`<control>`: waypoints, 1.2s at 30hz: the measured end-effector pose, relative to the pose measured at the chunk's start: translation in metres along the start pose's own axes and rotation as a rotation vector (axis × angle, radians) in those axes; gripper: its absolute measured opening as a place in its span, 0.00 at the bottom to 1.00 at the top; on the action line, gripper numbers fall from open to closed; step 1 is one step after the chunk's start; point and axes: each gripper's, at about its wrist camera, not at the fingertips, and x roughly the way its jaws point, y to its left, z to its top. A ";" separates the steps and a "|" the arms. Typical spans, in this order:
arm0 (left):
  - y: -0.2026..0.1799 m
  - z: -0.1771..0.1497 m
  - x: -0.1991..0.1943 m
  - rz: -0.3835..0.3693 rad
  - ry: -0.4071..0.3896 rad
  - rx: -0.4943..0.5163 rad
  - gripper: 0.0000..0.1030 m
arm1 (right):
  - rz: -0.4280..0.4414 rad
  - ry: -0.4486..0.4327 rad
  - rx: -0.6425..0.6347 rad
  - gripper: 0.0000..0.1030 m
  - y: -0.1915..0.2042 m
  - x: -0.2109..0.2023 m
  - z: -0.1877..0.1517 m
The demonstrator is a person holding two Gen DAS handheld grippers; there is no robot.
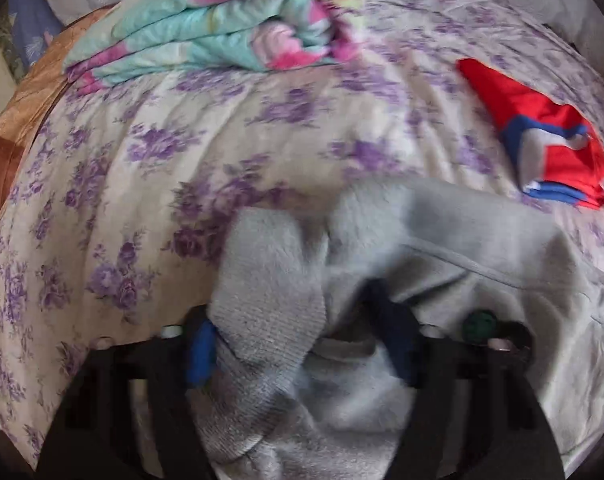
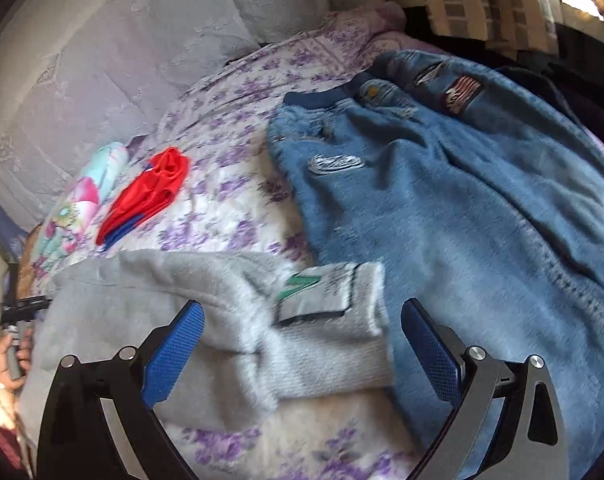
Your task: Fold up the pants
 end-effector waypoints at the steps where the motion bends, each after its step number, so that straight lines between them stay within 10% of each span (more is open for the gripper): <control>1: -0.006 -0.004 -0.007 0.010 -0.020 0.016 0.44 | -0.011 -0.002 0.005 0.97 -0.001 0.001 0.000; 4: -0.013 -0.011 -0.018 0.022 -0.052 0.037 0.34 | -0.024 0.015 0.003 0.95 -0.002 0.011 -0.001; 8: 0.006 -0.009 -0.026 -0.017 -0.084 -0.038 0.29 | -0.067 0.036 -0.051 0.11 0.004 0.024 0.000; 21: 0.087 0.029 -0.089 0.066 -0.269 -0.266 0.30 | 0.051 -0.197 -0.282 0.09 0.094 0.019 0.113; 25: 0.084 0.043 -0.024 0.178 -0.107 -0.203 0.43 | -0.016 0.002 -0.238 0.14 0.097 0.122 0.137; 28: 0.088 0.043 0.021 0.215 0.016 -0.195 0.61 | -0.151 0.109 -0.251 0.34 0.091 0.188 0.121; 36: 0.122 0.043 -0.056 0.127 -0.069 -0.197 0.78 | -0.072 -0.137 -0.304 0.76 0.099 0.086 0.125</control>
